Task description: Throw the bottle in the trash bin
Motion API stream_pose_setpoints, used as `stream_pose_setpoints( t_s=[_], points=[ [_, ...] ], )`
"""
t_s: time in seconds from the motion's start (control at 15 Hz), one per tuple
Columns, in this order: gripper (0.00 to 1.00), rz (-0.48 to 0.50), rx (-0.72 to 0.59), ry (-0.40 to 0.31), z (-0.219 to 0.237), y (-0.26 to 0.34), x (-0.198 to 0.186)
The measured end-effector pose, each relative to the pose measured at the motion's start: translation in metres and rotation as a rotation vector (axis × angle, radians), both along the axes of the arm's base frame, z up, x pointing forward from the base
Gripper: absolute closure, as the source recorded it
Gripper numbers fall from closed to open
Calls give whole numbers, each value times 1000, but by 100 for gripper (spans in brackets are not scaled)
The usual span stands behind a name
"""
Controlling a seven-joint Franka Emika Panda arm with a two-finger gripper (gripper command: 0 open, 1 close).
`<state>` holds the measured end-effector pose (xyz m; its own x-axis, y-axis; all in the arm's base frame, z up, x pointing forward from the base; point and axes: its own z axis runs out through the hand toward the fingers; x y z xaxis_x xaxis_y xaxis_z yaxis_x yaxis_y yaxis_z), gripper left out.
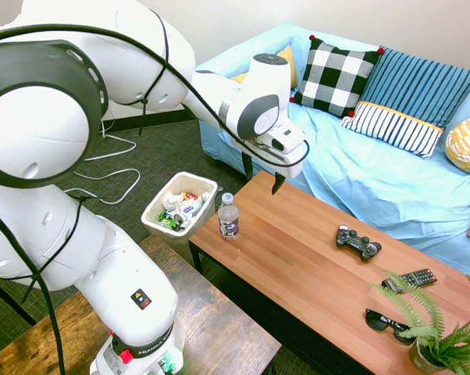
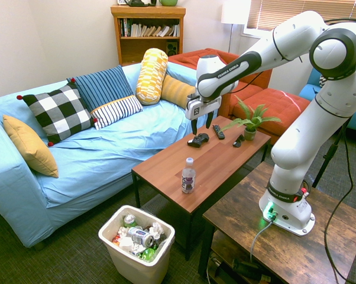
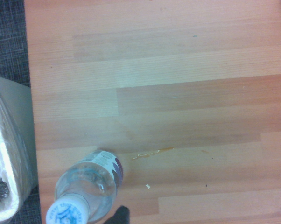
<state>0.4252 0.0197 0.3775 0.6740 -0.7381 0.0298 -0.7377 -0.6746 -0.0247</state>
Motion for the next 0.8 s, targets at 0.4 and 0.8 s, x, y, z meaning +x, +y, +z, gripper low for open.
stream_pose_setpoints(
  t_s=[0.4,0.8],
  points=[
    [0,0,24,15,-14,27,4],
    [0,11,3,33,-38,92,-4]
  ],
)
